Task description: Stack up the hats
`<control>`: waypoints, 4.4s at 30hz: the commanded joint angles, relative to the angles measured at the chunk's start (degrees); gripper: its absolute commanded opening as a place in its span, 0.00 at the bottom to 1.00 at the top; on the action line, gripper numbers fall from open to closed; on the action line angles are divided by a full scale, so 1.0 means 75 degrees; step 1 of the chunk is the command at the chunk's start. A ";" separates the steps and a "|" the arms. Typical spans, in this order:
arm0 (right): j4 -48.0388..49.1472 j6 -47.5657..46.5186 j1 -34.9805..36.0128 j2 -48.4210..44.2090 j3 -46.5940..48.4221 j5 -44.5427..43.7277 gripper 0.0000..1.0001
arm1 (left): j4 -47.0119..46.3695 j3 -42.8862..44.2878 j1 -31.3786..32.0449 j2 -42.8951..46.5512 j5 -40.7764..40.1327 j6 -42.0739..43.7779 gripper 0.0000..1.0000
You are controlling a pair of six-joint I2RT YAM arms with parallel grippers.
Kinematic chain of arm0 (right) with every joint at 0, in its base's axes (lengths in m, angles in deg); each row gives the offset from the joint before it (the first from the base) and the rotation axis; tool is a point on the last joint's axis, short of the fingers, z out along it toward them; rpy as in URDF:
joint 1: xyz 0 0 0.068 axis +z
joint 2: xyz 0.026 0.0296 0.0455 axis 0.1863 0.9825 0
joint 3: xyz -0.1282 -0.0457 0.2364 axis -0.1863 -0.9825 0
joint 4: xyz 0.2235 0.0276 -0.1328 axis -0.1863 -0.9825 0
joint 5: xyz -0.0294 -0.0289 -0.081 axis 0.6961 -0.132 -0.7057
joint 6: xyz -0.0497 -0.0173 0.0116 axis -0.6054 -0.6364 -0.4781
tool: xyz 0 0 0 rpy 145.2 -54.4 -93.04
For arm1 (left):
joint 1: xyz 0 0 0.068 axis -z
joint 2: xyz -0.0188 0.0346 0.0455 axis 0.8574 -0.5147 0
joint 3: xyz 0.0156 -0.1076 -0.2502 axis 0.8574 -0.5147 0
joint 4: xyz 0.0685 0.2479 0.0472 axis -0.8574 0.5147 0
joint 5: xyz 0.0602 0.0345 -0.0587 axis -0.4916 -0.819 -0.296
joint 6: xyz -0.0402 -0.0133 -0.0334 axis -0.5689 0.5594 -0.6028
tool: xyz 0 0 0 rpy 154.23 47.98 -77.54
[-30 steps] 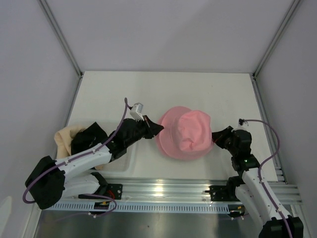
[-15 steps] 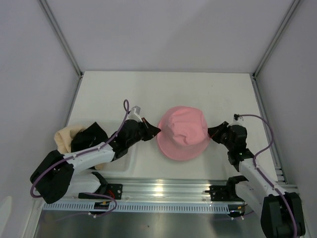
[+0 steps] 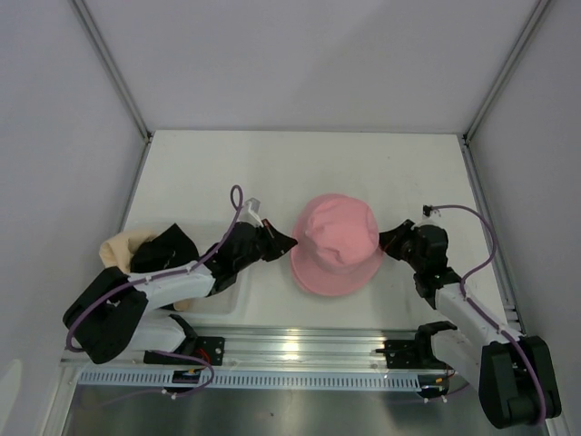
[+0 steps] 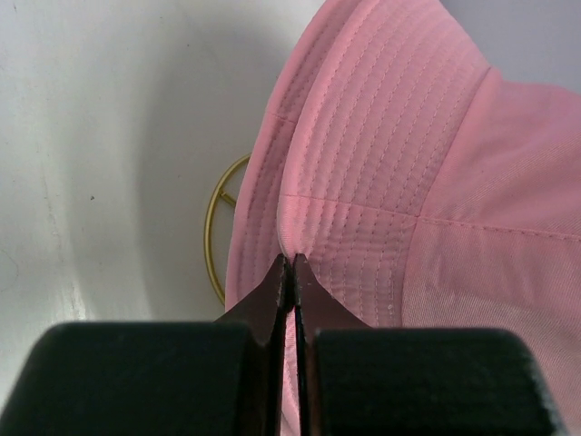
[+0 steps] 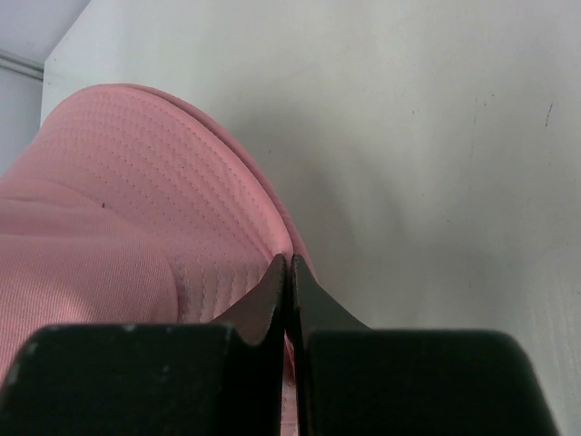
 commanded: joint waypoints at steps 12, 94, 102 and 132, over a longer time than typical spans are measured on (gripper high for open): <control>-0.3001 -0.1218 0.0003 -0.0563 0.1861 -0.0747 0.76 | 0.2388 0.0263 -0.0140 0.1222 -0.0634 0.1422 0.14; -0.2407 -0.2169 -0.0864 0.1031 0.6471 0.2095 0.99 | 0.7500 0.2535 -0.6948 0.5219 0.0271 0.0976 0.01; -0.1128 -0.1805 -0.0093 0.1381 0.7183 0.3961 1.00 | 0.7675 0.4505 -0.5662 0.4646 0.2378 0.2244 0.01; 0.0851 0.3245 0.1597 0.1558 0.5651 0.3469 0.79 | 0.4451 0.5513 -0.2132 0.2385 0.3374 0.2103 0.01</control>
